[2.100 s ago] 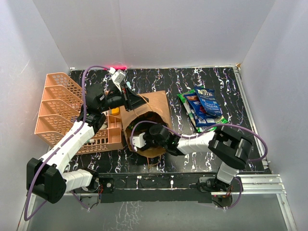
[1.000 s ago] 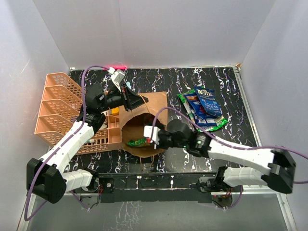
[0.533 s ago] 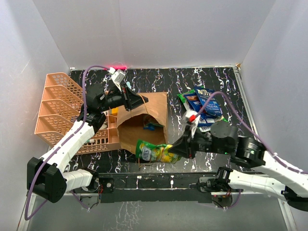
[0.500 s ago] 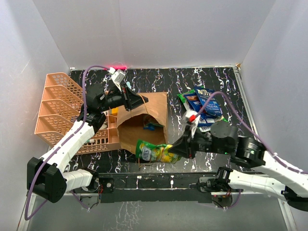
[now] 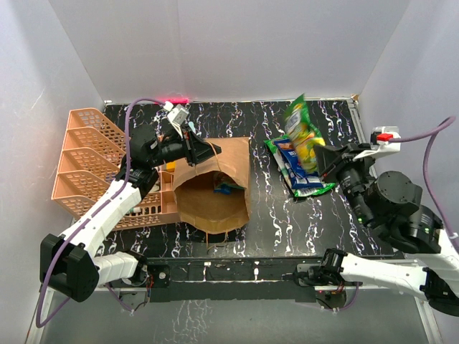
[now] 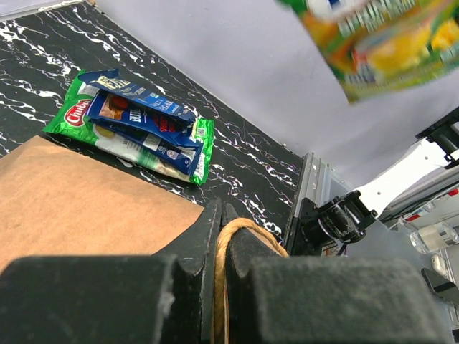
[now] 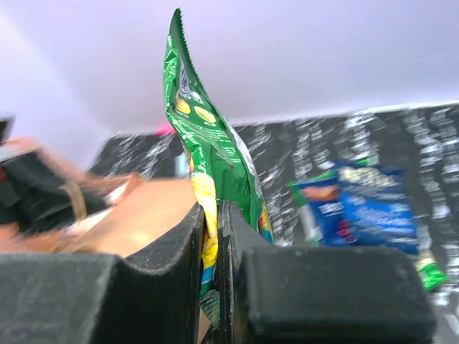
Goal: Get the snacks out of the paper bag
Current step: Place the snack at the center of the board.
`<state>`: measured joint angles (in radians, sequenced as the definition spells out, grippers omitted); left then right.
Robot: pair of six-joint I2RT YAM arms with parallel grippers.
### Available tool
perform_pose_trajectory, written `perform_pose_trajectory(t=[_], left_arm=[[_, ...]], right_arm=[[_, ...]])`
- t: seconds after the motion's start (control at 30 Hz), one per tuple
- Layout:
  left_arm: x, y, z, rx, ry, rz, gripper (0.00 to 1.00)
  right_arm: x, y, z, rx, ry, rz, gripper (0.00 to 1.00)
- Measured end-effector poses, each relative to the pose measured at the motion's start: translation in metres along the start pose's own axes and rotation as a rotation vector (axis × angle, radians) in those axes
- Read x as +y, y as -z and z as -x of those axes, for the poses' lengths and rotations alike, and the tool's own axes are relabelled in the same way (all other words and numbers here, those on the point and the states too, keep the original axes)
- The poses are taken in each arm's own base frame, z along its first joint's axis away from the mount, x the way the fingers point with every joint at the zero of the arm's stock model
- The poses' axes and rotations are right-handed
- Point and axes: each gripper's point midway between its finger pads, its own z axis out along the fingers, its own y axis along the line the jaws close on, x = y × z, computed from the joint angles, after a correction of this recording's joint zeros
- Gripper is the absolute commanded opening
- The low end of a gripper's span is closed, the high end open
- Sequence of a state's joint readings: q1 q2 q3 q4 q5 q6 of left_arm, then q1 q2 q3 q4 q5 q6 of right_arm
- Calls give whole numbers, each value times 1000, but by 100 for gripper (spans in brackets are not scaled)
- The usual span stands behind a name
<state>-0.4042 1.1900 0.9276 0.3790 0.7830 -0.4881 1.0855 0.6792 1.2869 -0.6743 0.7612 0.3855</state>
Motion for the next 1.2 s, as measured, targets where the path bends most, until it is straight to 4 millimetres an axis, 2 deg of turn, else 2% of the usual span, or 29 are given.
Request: perform_pose_trajectory(t=[0.07,0.17,0.33,0.37,0.4,0.47,0.63,0.8,0.9,1.0,1.2], left_arm=[[1,0,0,0,-3,3,0],[1,0,0,-1,-5,5,0],[1,0,0,-1,-4,5,0],[1,0,0,-1,-4,5,0],[1,0,0,-1,-4,5,0],[1,0,0,-1,-3,4,0],[1,0,0,-2,-4,4,0],[1,0,0,-2,-5,4,0],[1,0,0,-2,-5,4,0],[1,0,0,-2,-5,4,0],[0,1,1,-4,-7,2,0]], right_arm=[[-18,-10,16,-101,84,-125,7],[-33,-24,21,-176,307,-261,7],[-34,-63,-21,-90,812,-315,7],[-37,-79,-32,-57,906,-319,7],[-43,-90,-38,-33,958,-331,7],[-70,-116,-46,34,1043,-382,7],[-149,-153,-56,165,1088,-512,7],[-208,-180,-92,324,1111,-565,7],[-226,-194,-117,398,1127,-554,7],[-233,-201,-137,441,1135,-528,7],[-241,-195,-176,487,1095,-482,7]])
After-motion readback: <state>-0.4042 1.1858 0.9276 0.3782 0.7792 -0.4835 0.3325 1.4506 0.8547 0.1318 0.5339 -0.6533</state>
